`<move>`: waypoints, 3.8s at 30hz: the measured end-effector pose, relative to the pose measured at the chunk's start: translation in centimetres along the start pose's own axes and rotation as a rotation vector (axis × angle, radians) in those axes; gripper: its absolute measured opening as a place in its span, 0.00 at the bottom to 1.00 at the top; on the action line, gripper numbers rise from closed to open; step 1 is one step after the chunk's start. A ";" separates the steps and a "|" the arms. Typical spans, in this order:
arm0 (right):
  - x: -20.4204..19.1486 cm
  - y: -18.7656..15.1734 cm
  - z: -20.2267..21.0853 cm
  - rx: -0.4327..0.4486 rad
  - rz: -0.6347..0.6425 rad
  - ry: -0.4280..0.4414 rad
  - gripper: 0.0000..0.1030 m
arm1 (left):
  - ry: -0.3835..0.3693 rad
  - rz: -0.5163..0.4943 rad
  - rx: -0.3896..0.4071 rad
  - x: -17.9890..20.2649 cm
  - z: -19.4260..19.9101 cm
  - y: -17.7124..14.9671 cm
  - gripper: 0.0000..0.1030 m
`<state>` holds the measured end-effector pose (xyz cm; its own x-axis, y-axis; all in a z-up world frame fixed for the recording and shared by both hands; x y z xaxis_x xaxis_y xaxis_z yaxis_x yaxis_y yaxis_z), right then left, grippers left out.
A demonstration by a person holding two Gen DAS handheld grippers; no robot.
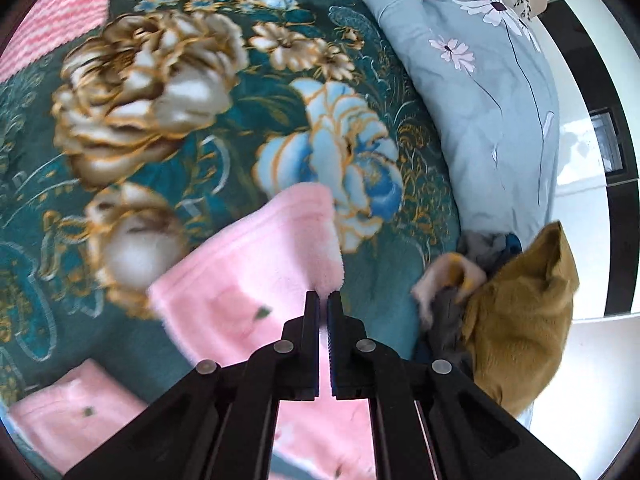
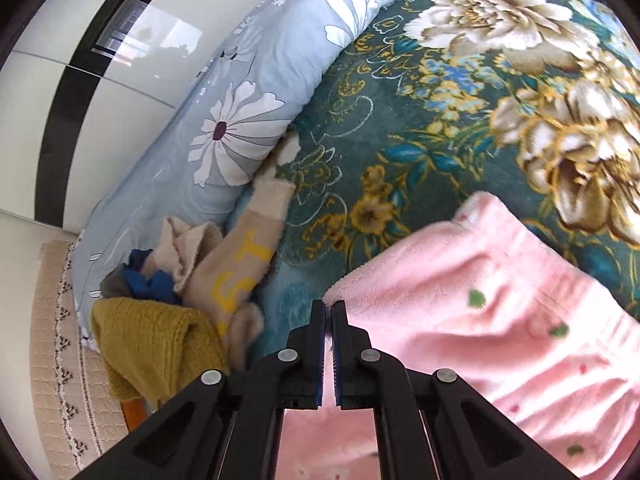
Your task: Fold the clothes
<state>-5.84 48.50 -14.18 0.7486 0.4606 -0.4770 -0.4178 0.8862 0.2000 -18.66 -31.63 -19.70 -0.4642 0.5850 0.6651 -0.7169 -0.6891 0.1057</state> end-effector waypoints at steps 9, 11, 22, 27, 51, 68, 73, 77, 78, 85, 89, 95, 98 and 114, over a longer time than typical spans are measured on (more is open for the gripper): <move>1.7 -2.4 6.1 0.024 0.036 0.126 0.03 | -0.167 -0.039 0.089 -0.1 9.3 -2.9 0.03; 2.5 -3.4 7.5 0.028 0.045 0.158 0.03 | -0.161 -0.012 0.096 -2.4 10.1 -4.7 0.03; 13.4 -10.4 8.6 -0.064 -0.069 0.135 0.03 | -0.122 0.130 0.129 -14.3 13.1 -13.4 0.03; 15.0 -11.5 7.2 -0.092 -0.091 0.077 0.03 | -0.071 0.176 0.119 -17.5 12.5 -14.7 0.02; 17.4 -12.9 7.6 -0.116 -0.087 0.078 0.03 | -0.055 0.270 0.063 -20.0 9.1 -16.5 0.26; 16.8 -9.4 5.5 -0.087 -0.160 0.056 0.42 | -0.073 0.316 0.102 -19.8 7.5 -15.4 0.25; 15.9 -9.2 3.7 -0.118 -0.180 -0.005 0.38 | -0.071 0.316 0.110 -19.7 7.5 -15.3 0.25; 14.6 -9.5 3.6 -0.124 -0.137 -0.026 0.16 | -0.050 0.294 0.104 -19.4 7.5 -15.3 0.15; 14.2 -9.6 3.7 -0.124 -0.124 -0.026 0.11 | -0.045 0.289 0.103 -19.4 7.5 -15.2 0.12; 11.0 -8.0 6.9 -0.084 -0.039 0.046 0.06 | -0.015 0.209 0.112 -18.3 8.0 -14.3 0.04; 9.2 -7.0 8.8 -0.060 0.009 0.089 0.04 | -0.239 0.141 0.219 -13.4 12.0 -11.7 0.04; 10.9 -7.4 14.6 0.030 0.064 0.198 0.04 | -0.241 0.069 0.201 -13.5 15.4 -12.8 0.04; 16.8 -9.9 12.6 -0.031 -0.025 0.124 0.04 | -0.126 0.141 0.129 -17.9 13.6 -14.6 0.04; 23.7 -15.4 8.2 -0.160 -0.091 -0.009 0.04 | 0.040 0.184 0.141 -23.5 11.7 -15.8 0.04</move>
<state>22.56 46.13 -21.49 0.7914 0.3797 -0.4791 -0.4242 0.9054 0.0169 9.64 -39.49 -28.34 -0.6030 0.4582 0.6530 -0.5394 -0.8373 0.0894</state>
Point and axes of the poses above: each gripper's, at about its wrist camera, not at the fingertips, and z roughly against the way its jaws point, x to its right, y to its top, the point moved 10 cm from there along -z, roughly the way its jaws point, and after that the axes turned 9 degrees about -y, right-handed, at the moved point
